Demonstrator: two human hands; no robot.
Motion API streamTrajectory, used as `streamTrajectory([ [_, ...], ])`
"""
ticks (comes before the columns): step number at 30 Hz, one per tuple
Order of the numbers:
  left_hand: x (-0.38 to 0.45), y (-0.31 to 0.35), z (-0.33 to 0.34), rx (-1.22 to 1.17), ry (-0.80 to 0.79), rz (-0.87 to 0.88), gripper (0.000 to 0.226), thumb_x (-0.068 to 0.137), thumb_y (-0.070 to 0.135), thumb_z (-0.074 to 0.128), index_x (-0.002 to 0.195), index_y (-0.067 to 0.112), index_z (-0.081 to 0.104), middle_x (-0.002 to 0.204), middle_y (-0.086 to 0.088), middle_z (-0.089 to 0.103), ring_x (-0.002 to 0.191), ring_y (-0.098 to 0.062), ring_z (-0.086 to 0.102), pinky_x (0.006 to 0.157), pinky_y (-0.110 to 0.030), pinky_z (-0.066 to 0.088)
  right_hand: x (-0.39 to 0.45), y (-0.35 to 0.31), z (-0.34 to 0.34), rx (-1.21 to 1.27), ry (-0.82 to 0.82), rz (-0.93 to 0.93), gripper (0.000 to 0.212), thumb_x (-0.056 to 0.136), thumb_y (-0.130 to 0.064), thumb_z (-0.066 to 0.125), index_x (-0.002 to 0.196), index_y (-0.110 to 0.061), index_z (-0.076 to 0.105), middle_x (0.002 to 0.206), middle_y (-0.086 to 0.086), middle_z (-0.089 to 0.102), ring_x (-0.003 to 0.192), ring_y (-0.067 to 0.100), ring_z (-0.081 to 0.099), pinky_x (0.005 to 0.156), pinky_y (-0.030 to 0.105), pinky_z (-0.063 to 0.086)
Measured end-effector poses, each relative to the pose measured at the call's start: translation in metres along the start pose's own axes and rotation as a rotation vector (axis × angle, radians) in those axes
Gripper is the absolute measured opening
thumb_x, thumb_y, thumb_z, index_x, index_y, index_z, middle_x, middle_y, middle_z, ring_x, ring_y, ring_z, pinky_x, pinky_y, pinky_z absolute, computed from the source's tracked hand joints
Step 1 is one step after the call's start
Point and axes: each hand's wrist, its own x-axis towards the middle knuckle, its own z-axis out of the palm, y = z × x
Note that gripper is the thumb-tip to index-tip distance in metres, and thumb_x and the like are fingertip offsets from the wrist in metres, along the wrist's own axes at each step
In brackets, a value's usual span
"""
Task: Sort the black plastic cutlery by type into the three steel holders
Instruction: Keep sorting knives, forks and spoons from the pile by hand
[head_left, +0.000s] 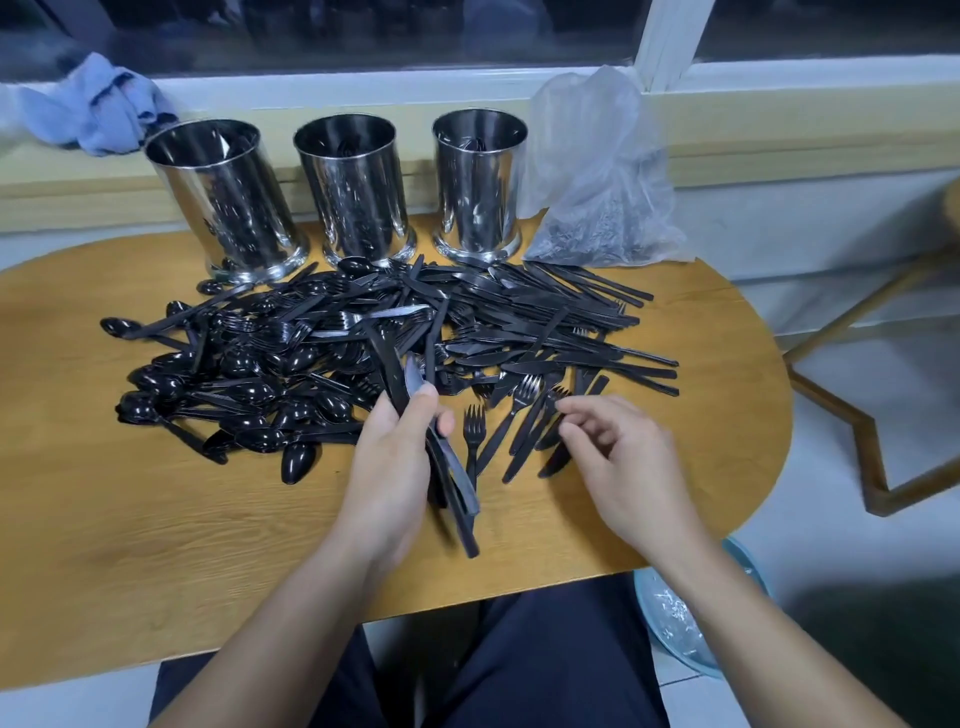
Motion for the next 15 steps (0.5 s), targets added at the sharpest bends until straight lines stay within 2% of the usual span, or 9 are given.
streamTrajectory([
  [3, 0.005, -0.002, 0.002, -0.058, 0.023, 0.020, 0.022, 0.117, 0.037, 0.053, 0.101, 0.023, 0.058, 0.078, 0.004, 0.048, 0.075, -0.017, 0.046, 0.084, -0.047, 0.043, 0.005, 0.025, -0.009, -0.139, 0.012, -0.043, 0.030, 0.098, -0.002, 0.075, 0.119, -0.023, 0.081, 0.106, -0.015, 0.068, 0.091, 0.005, 0.063, 0.082, 0.019, 0.050],
  [5, 0.008, -0.003, 0.004, -0.090, 0.023, 0.024, 0.019, 0.118, 0.034, 0.051, 0.109, 0.019, 0.057, 0.078, 0.004, 0.045, 0.075, -0.014, 0.046, 0.081, -0.041, 0.051, 0.006, 0.037, -0.011, -0.254, -0.005, -0.080, 0.032, 0.098, -0.004, 0.076, 0.124, -0.022, 0.079, 0.114, -0.011, 0.067, 0.102, 0.009, 0.062, 0.093, 0.031, 0.055],
  [6, 0.008, -0.003, 0.005, -0.095, 0.014, 0.022, 0.018, 0.119, 0.034, 0.051, 0.112, 0.019, 0.057, 0.079, 0.004, 0.044, 0.075, -0.014, 0.046, 0.074, -0.036, 0.053, 0.006, 0.040, -0.011, -0.298, -0.008, -0.098, 0.033, 0.098, -0.007, 0.076, 0.128, -0.020, 0.078, 0.117, -0.010, 0.066, 0.109, 0.013, 0.061, 0.099, 0.038, 0.055],
  [9, 0.006, -0.003, 0.006, -0.066, -0.017, 0.028, 0.022, 0.119, 0.036, 0.049, 0.116, 0.015, 0.057, 0.078, 0.005, 0.045, 0.068, -0.014, 0.043, 0.055, -0.027, 0.040, 0.006, 0.042, -0.008, -0.330, -0.017, -0.129, 0.040, 0.099, -0.012, 0.077, 0.138, -0.017, 0.073, 0.121, -0.006, 0.060, 0.118, 0.019, 0.055, 0.106, 0.044, 0.050],
  [11, 0.005, -0.003, 0.006, -0.017, -0.033, 0.042, 0.027, 0.118, 0.037, 0.050, 0.121, 0.011, 0.057, 0.078, 0.006, 0.045, 0.063, -0.014, 0.038, 0.054, -0.028, 0.031, 0.006, 0.040, -0.006, -0.351, -0.037, -0.158, 0.044, 0.101, -0.015, 0.074, 0.145, -0.017, 0.069, 0.128, -0.004, 0.058, 0.122, 0.020, 0.052, 0.109, 0.045, 0.048],
  [13, 0.004, -0.002, 0.005, 0.012, -0.049, 0.048, 0.034, 0.116, 0.039, 0.053, 0.128, 0.007, 0.058, 0.079, 0.004, 0.046, 0.062, -0.014, 0.034, 0.057, -0.031, 0.028, 0.009, 0.039, -0.005, -0.371, -0.056, -0.171, 0.049, 0.103, -0.018, 0.071, 0.151, -0.020, 0.063, 0.141, -0.004, 0.058, 0.130, 0.021, 0.050, 0.114, 0.047, 0.044],
  [15, 0.004, -0.002, 0.003, 0.020, -0.069, 0.044, 0.037, 0.114, 0.041, 0.057, 0.126, 0.006, 0.058, 0.079, 0.003, 0.045, 0.063, -0.015, 0.032, 0.057, -0.031, 0.027, 0.013, 0.038, -0.007, -0.381, -0.085, -0.131, 0.058, 0.105, -0.024, 0.068, 0.161, -0.025, 0.049, 0.151, -0.008, 0.058, 0.137, 0.021, 0.047, 0.117, 0.046, 0.039],
])
